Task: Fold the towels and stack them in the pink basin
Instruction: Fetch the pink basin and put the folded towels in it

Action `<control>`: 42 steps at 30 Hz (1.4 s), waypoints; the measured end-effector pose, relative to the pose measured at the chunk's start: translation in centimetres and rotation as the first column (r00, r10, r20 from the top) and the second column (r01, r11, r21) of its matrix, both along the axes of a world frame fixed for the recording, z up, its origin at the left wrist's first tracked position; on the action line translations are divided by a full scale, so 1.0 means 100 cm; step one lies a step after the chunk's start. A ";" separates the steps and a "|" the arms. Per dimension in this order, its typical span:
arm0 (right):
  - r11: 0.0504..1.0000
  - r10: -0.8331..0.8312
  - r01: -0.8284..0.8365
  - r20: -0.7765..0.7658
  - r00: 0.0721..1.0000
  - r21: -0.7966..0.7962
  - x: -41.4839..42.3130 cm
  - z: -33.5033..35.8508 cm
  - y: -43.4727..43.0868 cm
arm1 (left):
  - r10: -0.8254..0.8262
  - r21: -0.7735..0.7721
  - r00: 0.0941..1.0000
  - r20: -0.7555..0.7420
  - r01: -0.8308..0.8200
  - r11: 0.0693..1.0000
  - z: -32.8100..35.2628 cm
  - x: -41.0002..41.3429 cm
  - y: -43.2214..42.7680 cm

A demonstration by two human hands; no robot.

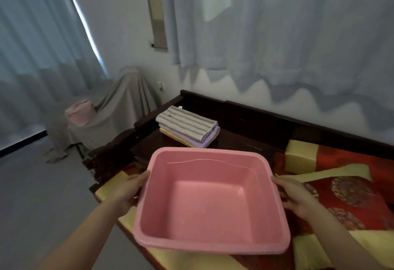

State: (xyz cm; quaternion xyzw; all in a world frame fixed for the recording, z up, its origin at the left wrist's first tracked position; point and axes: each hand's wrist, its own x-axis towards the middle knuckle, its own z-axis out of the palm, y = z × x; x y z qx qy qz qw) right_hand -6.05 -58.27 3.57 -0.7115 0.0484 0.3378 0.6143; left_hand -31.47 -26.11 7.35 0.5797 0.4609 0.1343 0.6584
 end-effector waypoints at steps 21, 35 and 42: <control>0.823 -0.538 0.522 -0.012 0.843 -0.222 0.039 -0.037 0.077 | -0.633 -0.170 0.748 -0.201 0.610 0.774 -0.074 0.253 0.185; 0.831 -0.391 0.392 0.088 0.916 -0.395 0.043 -0.010 0.100 | -0.717 -0.092 0.686 -0.127 0.711 0.697 -0.066 0.263 0.200; 0.808 -0.281 0.472 0.473 0.835 -0.352 0.090 0.057 0.171 | -0.705 0.109 0.706 -0.071 0.708 0.698 -0.037 0.317 0.287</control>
